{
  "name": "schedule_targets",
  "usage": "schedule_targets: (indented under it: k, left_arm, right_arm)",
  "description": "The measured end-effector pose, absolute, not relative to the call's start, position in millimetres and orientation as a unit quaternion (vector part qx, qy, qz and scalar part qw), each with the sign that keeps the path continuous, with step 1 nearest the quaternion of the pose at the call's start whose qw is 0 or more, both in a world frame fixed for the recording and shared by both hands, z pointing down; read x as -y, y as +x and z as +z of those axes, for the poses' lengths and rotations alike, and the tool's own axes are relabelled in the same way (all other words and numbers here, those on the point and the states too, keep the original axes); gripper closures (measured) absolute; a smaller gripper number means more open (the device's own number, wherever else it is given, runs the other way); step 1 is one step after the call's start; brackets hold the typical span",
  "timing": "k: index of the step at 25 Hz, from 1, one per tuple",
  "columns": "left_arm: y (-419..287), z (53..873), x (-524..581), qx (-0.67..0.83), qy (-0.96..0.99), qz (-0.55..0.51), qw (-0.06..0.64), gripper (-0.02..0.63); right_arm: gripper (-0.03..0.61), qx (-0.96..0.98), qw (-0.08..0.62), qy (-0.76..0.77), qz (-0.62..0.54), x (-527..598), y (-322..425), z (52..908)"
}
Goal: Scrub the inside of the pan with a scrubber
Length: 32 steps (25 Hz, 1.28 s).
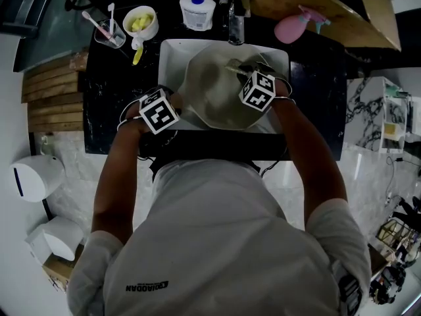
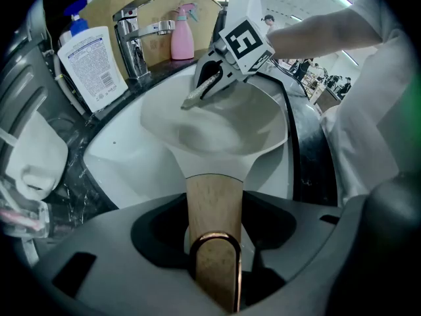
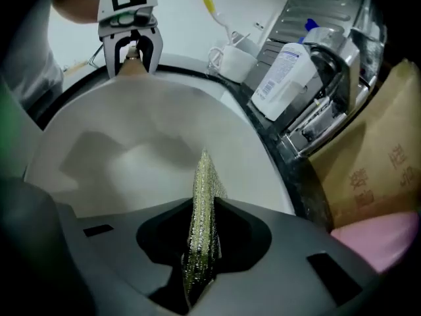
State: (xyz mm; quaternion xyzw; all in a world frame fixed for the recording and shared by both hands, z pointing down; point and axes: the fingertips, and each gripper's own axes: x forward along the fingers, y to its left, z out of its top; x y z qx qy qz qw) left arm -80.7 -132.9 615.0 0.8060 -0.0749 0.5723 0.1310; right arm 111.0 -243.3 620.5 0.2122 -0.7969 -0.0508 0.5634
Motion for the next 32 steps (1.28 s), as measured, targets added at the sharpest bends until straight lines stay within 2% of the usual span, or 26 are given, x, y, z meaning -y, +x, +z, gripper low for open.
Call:
schedule_targets:
  k: [7, 32]
  left_arm:
    - [-80.4, 614.6, 133.6, 0.074, 0.807, 0.571, 0.131, 0.368]
    - [-80.4, 615.5, 133.2, 0.074, 0.808, 0.570, 0.130, 0.368]
  right_arm:
    - [0.488, 0.760, 0.621, 0.155, -0.109, 238.7, 108.6, 646.3]
    - [0.482, 0.724, 0.683, 0.091, -0.029, 194.4, 119.1, 670.1]
